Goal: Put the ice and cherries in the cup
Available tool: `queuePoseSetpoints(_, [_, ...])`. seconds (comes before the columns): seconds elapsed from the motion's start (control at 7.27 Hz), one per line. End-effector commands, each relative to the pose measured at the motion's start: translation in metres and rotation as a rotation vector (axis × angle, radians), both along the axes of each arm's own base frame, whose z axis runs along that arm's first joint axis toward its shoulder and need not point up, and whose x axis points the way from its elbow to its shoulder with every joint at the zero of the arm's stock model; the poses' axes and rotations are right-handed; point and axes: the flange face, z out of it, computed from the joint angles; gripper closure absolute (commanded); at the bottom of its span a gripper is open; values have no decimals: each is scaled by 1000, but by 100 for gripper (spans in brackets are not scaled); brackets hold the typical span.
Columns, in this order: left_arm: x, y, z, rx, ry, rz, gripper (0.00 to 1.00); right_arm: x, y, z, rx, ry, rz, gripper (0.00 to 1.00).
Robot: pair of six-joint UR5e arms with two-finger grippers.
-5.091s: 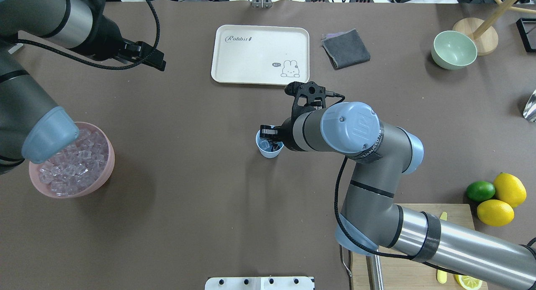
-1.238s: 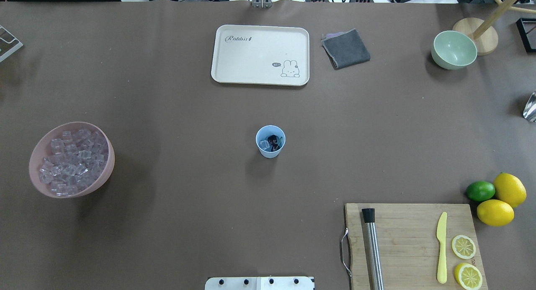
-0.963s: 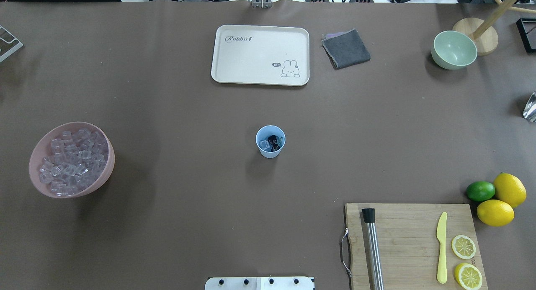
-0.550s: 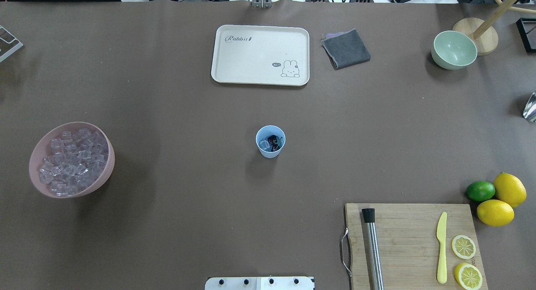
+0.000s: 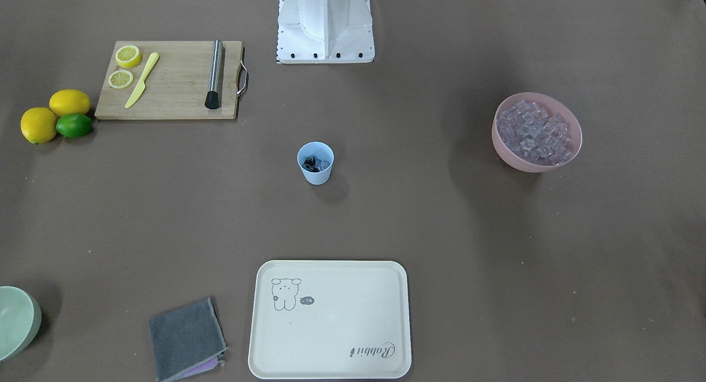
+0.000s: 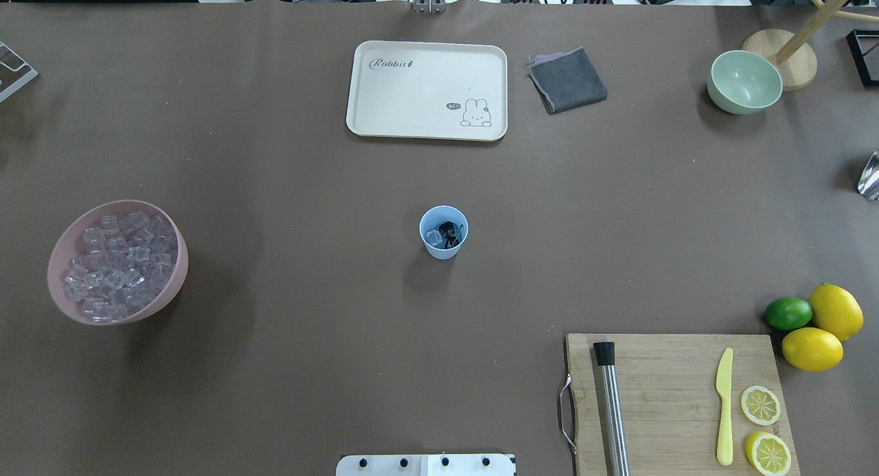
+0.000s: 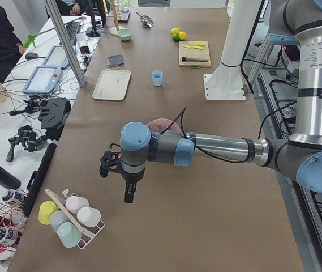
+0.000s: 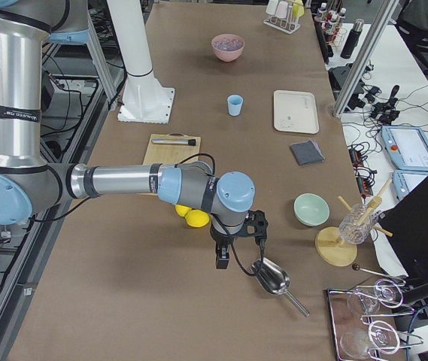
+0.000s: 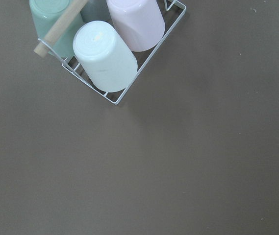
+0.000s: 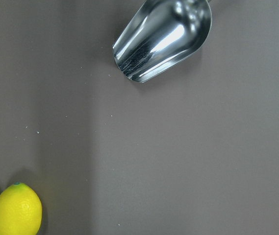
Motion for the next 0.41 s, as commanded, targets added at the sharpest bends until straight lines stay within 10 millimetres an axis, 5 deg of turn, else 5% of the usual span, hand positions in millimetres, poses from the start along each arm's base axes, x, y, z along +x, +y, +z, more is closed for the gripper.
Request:
queuePoseSetpoints(0.0, [0, -1, 0, 5, -1, -2, 3, 0, 0, 3, -5, -3, 1, 0])
queuePoseSetpoints(0.28, [0, -2, -1, 8, -6, -3, 3, 0, 0, 3, -7, -5, 1, 0])
